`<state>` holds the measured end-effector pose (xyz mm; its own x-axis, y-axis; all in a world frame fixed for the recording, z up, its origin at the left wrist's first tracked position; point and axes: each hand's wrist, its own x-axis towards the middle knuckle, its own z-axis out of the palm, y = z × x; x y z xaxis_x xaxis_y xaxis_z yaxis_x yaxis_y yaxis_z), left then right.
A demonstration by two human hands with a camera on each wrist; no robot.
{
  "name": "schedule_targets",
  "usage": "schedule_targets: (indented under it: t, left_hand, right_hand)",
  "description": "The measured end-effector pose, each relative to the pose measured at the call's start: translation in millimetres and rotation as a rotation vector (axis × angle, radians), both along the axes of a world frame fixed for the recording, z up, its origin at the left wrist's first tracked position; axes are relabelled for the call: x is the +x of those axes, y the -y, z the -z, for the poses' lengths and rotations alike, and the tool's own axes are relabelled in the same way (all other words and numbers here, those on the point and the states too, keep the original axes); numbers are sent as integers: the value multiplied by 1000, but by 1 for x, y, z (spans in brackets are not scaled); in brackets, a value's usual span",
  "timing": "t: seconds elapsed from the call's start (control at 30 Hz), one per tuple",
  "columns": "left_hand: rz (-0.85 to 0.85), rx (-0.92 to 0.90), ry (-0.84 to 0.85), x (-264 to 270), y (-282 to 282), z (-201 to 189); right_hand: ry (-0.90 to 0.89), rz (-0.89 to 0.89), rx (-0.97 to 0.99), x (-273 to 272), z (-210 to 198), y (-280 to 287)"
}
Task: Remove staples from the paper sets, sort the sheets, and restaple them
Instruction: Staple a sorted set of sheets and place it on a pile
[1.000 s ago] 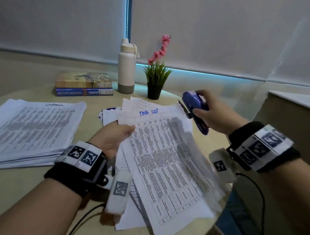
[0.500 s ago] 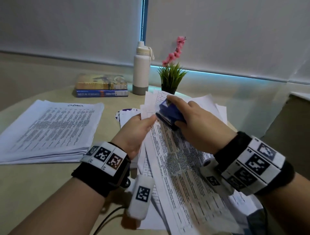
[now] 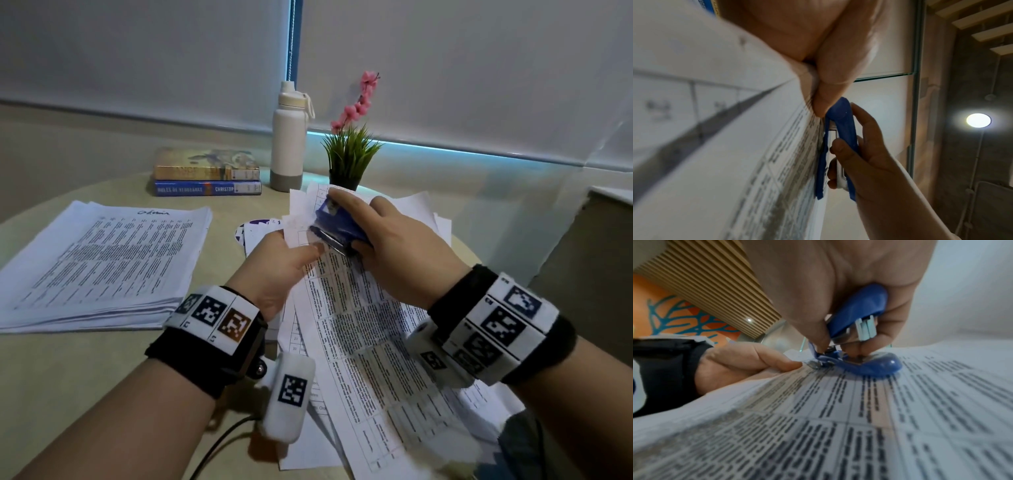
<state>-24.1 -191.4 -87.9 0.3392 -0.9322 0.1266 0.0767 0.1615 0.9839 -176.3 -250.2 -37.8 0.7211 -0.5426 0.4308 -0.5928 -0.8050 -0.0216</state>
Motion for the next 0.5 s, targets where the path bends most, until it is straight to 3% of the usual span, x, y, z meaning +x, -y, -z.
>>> schedule_targets:
  t: [0.17, 0.27, 0.5]
  left_hand:
    - [11, -3, -19, -2, 1, 3]
    - [-4, 2, -22, -3, 2, 4]
    - [-19, -25, 0, -3, 3, 5]
  right_hand:
    - [93, -82, 199, 1, 7, 8]
    - [64, -58, 63, 3, 11, 6]
    - [115, -42, 94, 11, 11, 5]
